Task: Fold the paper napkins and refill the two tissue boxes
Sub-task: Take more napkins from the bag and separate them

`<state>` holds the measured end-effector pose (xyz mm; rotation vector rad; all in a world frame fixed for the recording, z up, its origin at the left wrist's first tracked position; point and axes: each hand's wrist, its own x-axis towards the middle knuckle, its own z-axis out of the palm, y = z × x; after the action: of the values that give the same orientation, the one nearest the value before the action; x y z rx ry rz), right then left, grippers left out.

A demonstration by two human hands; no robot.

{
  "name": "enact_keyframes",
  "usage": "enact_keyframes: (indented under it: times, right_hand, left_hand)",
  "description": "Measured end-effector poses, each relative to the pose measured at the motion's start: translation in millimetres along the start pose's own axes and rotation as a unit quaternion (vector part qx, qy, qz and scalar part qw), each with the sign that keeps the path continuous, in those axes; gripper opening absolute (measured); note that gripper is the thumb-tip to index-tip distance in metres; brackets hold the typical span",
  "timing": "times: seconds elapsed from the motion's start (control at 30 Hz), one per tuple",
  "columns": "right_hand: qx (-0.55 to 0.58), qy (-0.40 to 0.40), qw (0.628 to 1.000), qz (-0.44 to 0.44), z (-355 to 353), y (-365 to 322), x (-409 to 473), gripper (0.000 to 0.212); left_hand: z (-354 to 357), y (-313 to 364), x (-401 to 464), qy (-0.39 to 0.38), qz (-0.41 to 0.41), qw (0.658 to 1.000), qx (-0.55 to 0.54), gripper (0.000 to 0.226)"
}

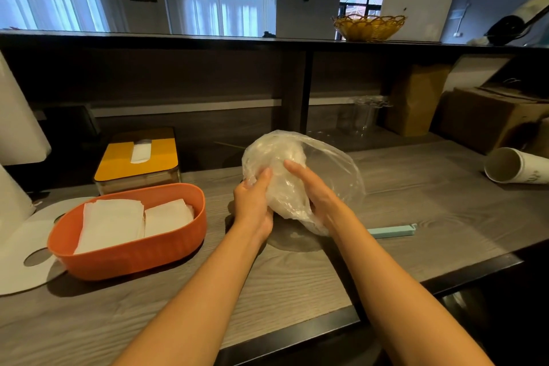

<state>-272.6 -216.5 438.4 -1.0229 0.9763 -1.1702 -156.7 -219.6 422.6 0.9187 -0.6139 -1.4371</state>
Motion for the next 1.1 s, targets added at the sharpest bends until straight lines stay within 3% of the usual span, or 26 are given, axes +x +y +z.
enact_keyframes:
  times: [0.1, 0.2, 0.33, 0.63, 0.77, 0.87, 0.97, 1.03, 1.1]
  right_hand:
    - [-0.005, 0.056, 0.997, -0.044, 5.1, 4.0, 6.9, 0.052]
    - [0.008, 0.115, 0.992, -0.058, 10.0, 4.9, 8.5, 0.052]
    - [0.001, 0.166, 0.982, -0.091, 6.0, 9.5, 7.6, 0.059]
    - [-0.094, 0.072, 0.993, -0.005, -13.0, -1.6, 2.2, 0.051]
    - [-0.020, 0.071, 0.997, 0.014, -20.7, -3.6, 0.5, 0.048]
    - [-0.091, 0.109, 0.989, -0.027, -22.8, -2.4, 2.9, 0.047]
    - [-0.113, 0.096, 0.988, -0.045, -21.5, -4.6, 3.8, 0.034]
    - [-0.120, 0.073, 0.988, -0.060, -22.7, -5.5, 4.5, 0.027]
    - [-0.154, 0.049, 0.985, -0.067, -19.6, -6.3, 1.5, 0.037]
  left_hand:
    - [5.6, 1.7, -2.3, -0.013, -0.003, 1.000, -0.019, 0.025]
    - [7.6, 0.5, -1.4, 0.010, 0.115, 0.982, 0.151, 0.012]
    - [4.5, 0.6, 1.9, 0.049, 0.165, 0.965, 0.198, 0.021]
    - [-2.3, 8.3, 12.0, 0.117, 0.152, 0.966, 0.174, 0.017]
    - [-4.9, 13.0, 7.6, 0.114, 0.177, 0.957, 0.198, 0.016]
    - [-4.3, 18.3, 2.7, 0.053, 0.205, 0.949, 0.232, 0.012]
    - [0.6, 24.7, -3.6, -0.053, 0.201, 0.945, 0.253, 0.054]
    - [4.3, 25.4, -5.6, -0.061, 0.208, 0.919, 0.330, 0.082]
    - [5.7, 26.0, -7.1, -0.053, 0.193, 0.911, 0.361, 0.090]
